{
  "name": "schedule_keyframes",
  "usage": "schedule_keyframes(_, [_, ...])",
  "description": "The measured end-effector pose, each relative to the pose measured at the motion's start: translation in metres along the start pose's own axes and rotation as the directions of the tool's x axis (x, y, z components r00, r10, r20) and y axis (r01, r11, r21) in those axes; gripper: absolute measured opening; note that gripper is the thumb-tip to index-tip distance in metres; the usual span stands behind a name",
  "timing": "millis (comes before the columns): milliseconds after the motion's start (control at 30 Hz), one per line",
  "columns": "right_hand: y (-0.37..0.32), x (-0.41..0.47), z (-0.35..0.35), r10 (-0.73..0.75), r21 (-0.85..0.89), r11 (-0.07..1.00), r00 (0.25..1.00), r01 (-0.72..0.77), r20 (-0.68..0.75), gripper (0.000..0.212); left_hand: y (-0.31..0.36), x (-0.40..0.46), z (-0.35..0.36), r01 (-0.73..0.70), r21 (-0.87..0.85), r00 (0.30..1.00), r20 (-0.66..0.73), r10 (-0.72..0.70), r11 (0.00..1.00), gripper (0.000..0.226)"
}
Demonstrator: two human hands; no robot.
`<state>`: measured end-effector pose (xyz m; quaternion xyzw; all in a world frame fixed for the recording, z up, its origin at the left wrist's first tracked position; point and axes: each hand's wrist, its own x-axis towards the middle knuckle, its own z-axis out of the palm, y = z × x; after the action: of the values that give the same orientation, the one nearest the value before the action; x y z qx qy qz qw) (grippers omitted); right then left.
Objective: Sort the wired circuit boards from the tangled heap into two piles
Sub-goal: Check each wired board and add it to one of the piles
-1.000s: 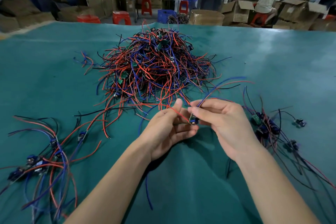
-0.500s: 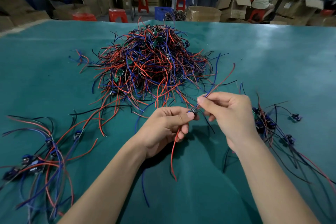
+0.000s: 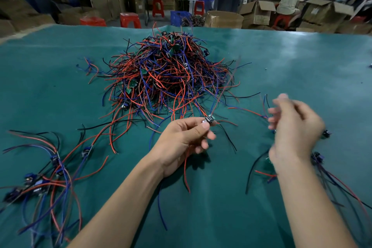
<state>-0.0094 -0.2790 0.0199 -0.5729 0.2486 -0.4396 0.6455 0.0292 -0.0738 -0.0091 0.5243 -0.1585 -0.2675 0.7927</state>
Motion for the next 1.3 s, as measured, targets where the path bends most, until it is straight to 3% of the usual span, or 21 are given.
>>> schedule_keyframes(67, [0.001, -0.018, 0.011, 0.058, -0.141, 0.990, 0.938, -0.010, 0.341, 0.024, -0.001, 0.000, -0.001, -0.009, -0.037, 1.000, -0.001, 0.009, 0.999, 0.036])
schedule_keyframes(133, [0.006, -0.037, 0.019, 0.086, -0.310, 0.941, 0.785, 0.140, 0.614, 0.036, -0.003, 0.001, -0.002, -0.008, -0.008, 1.000, 0.018, 0.008, 1.000, 0.021])
schedule_keyframes(167, [0.009, -0.044, 0.022, 0.069, -0.339, 0.912, 0.729, 0.230, 0.681, 0.038, -0.004, 0.001, -0.003, -0.008, 0.024, 0.999, 0.037, 0.007, 1.000, 0.019])
schedule_keyframes(233, [0.012, -0.049, 0.024, 0.015, -0.341, 0.876, 0.688, 0.341, 0.726, 0.034, -0.004, 0.000, -0.001, -0.006, 0.085, 0.998, 0.064, 0.001, 0.996, 0.019])
schedule_keyframes(367, [0.012, -0.038, 0.019, -0.075, -0.299, 0.870, 0.703, 0.393, 0.708, 0.019, -0.002, -0.002, 0.001, 0.030, 0.098, 0.997, 0.067, -0.037, 0.995, 0.022])
schedule_keyframes(467, [0.011, -0.033, 0.017, -0.069, -0.266, 0.903, 0.725, 0.336, 0.685, 0.006, -0.001, -0.002, 0.001, 0.045, 0.115, 0.996, 0.073, -0.053, 0.992, 0.026])
schedule_keyframes(700, [-0.011, -0.005, -0.006, -0.092, -0.154, 0.968, 0.850, 0.200, 0.519, 0.024, 0.005, -0.006, 0.004, 0.029, 0.199, 0.987, 0.152, -0.060, 0.980, 0.024])
schedule_keyframes(800, [-0.029, 0.011, -0.027, -0.112, -0.127, 0.976, 0.906, 0.177, 0.407, 0.014, 0.006, -0.007, 0.004, 0.033, 0.216, 0.981, 0.180, -0.073, 0.976, 0.024])
schedule_keyframes(867, [-0.041, 0.030, -0.050, -0.064, -0.170, 0.976, 0.931, 0.133, 0.359, 0.005, 0.006, -0.007, 0.005, 0.038, 0.201, 0.984, 0.161, -0.072, 0.979, 0.024])
schedule_keyframes(900, [-0.047, 0.042, -0.061, -0.024, -0.257, 0.959, 0.938, 0.119, 0.345, 0.014, 0.006, -0.007, 0.005, 0.043, 0.187, 0.987, 0.143, -0.071, 0.981, 0.025])
schedule_keyframes(933, [-0.053, 0.056, -0.073, 0.015, -0.398, 0.907, 0.936, 0.136, 0.353, 0.019, 0.006, -0.006, 0.006, 0.048, 0.174, 0.989, 0.127, -0.071, 0.984, 0.025])
schedule_keyframes(1000, [-0.062, 0.079, -0.083, 0.106, -0.728, 0.639, 0.909, 0.248, 0.404, 0.019, 0.007, -0.007, 0.005, 0.052, 0.150, 0.992, 0.105, -0.068, 0.987, 0.025])
schedule_keyframes(1067, [-0.068, 0.093, -0.078, 0.186, -0.884, 0.314, 0.890, 0.347, 0.416, 0.033, 0.007, -0.006, 0.006, 0.060, 0.135, 0.993, 0.089, -0.073, 0.989, 0.025])
schedule_keyframes(1100, [-0.071, 0.094, -0.069, 0.186, -0.899, 0.230, 0.890, 0.373, 0.416, 0.036, 0.007, -0.006, 0.006, 0.062, 0.126, 0.994, 0.081, -0.073, 0.990, 0.024])
schedule_keyframes(1167, [-0.073, 0.091, -0.042, 0.112, -0.855, 0.202, 0.857, 0.477, 0.504, 0.028, 0.007, -0.006, 0.006, 0.062, 0.110, 0.995, 0.068, -0.070, 0.992, 0.023])
schedule_keyframes(1233, [-0.068, 0.078, -0.003, 0.071, -0.745, 0.242, 0.755, 0.621, 0.652, 0.018, 0.007, -0.006, 0.006, 0.068, 0.093, 0.996, 0.057, -0.074, 0.993, 0.021])
schedule_keyframes(1300, [-0.049, 0.066, 0.039, 0.148, -0.662, 0.258, 0.649, 0.704, 0.747, 0.016, 0.007, -0.006, 0.007, 0.074, 0.080, 0.996, 0.053, -0.078, 0.994, 0.020])
